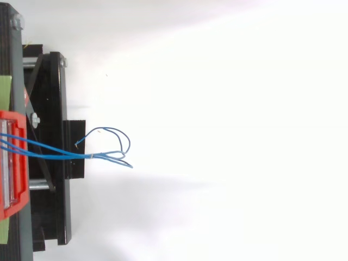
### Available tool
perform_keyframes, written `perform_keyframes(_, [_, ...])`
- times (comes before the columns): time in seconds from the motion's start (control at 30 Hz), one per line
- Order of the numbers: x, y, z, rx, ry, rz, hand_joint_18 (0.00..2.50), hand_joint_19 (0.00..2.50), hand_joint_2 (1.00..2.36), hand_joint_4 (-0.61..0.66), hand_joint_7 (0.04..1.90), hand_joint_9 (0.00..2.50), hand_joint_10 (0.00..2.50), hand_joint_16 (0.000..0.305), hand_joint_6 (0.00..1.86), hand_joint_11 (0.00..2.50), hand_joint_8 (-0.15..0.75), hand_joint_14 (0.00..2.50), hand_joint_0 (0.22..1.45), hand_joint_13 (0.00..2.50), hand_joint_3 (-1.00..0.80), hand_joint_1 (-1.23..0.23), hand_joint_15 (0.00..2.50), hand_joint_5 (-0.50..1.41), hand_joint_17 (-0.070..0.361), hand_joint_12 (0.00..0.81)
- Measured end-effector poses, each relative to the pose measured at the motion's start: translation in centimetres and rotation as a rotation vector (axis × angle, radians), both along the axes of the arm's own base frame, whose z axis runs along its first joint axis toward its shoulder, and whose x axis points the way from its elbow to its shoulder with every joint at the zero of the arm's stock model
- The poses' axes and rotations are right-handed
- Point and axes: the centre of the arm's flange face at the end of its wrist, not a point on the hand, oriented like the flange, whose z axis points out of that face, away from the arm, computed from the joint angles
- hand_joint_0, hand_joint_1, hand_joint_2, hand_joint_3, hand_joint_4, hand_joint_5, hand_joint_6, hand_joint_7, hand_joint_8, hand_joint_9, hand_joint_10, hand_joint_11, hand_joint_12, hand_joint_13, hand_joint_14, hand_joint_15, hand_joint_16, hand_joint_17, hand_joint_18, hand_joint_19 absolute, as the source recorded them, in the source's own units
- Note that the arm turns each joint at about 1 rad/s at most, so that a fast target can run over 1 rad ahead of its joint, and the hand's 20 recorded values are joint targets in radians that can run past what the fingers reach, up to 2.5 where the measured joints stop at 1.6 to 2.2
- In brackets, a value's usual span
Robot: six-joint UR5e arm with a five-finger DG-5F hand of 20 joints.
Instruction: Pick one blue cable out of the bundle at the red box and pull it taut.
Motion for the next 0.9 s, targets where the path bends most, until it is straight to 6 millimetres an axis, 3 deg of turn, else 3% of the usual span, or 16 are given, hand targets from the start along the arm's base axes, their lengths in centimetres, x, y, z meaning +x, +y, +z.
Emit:
perform_keyframes(0.17, [0.03, 0.1, 0.0, 0.0, 0.0, 0.001, 0.35, 0.24, 1.0, 0.3, 0.84, 0.52, 0.01, 0.068, 0.5, 0.47, 0.351, 0.01, 0.46, 0.46, -0.5, -0.63, 0.22, -0.18, 0.152, 0.423])
perform_keyframes(0.63, [0.06, 0.4, 0.07, 0.005, -0.001, 0.006, 0.43, 0.27, 1.0, 0.32, 0.92, 0.54, 0.01, 0.063, 0.5, 0.56, 0.336, 0.01, 0.51, 0.55, -0.5, -0.74, 0.29, -0.17, 0.141, 0.409])
perform_keyframes(0.7, [0.05, 0.47, 0.1, 0.011, -0.001, 0.006, 0.42, 0.26, 1.0, 0.38, 0.92, 0.52, 0.01, 0.063, 0.5, 0.5, 0.343, 0.01, 0.5, 0.53, -0.5, -0.72, 0.28, -0.15, 0.141, 0.41])
perform_keyframes(0.9, [0.06, 0.68, 0.19, 0.056, 0.001, 0.006, 0.37, 0.23, 1.0, 0.4, 0.91, 0.35, 0.0, 0.062, 0.5, 0.2, 0.322, 0.01, 0.5, 0.45, -0.5, -0.73, 0.22, -0.15, 0.139, 0.401])
